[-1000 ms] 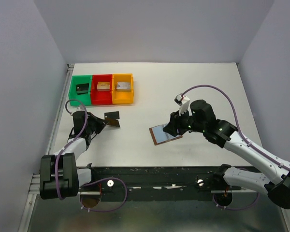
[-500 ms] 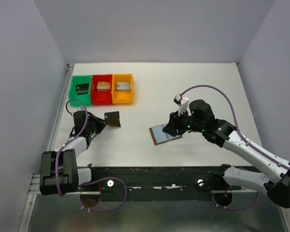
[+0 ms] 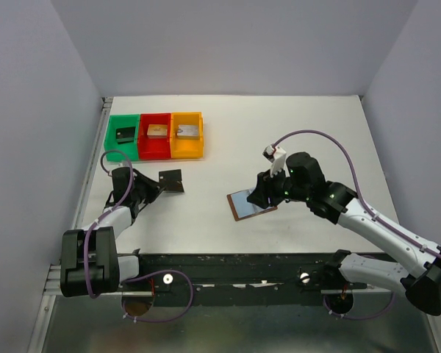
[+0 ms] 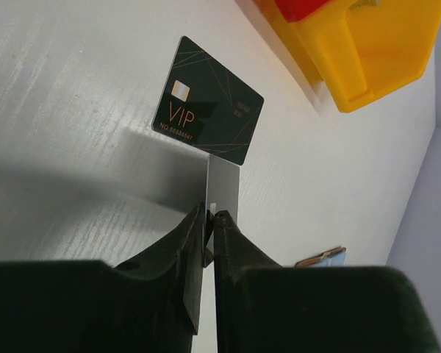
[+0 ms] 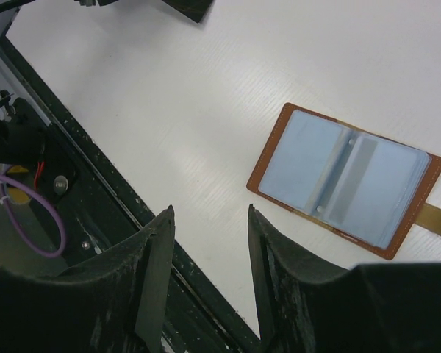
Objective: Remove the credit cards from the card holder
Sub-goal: Place the credit card at the center of the board.
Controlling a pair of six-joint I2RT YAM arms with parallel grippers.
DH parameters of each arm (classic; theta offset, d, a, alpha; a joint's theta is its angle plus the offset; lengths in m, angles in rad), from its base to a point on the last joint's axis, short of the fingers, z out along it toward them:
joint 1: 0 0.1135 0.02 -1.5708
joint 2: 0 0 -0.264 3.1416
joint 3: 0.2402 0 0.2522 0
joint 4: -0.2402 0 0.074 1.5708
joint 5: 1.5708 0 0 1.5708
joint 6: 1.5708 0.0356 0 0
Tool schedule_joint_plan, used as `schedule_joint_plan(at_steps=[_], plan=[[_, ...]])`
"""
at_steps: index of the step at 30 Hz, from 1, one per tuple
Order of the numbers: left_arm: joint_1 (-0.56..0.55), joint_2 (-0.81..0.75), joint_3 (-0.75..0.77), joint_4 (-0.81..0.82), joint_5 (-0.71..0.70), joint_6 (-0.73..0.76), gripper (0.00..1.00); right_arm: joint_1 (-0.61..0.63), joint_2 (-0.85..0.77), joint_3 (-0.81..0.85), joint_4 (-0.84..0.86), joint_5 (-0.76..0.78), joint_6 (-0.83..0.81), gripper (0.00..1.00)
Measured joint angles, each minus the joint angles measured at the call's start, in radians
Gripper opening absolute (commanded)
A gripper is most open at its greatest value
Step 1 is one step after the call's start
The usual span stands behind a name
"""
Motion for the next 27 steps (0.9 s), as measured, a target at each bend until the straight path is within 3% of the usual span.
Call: schedule_joint_plan(at_steps=[27], plan=[[0.0,-0.036,0.066,-0.169,-0.061,0.056,0.61,0.0,0.017,0.0,0.0,-0.001,0.001,0.53]])
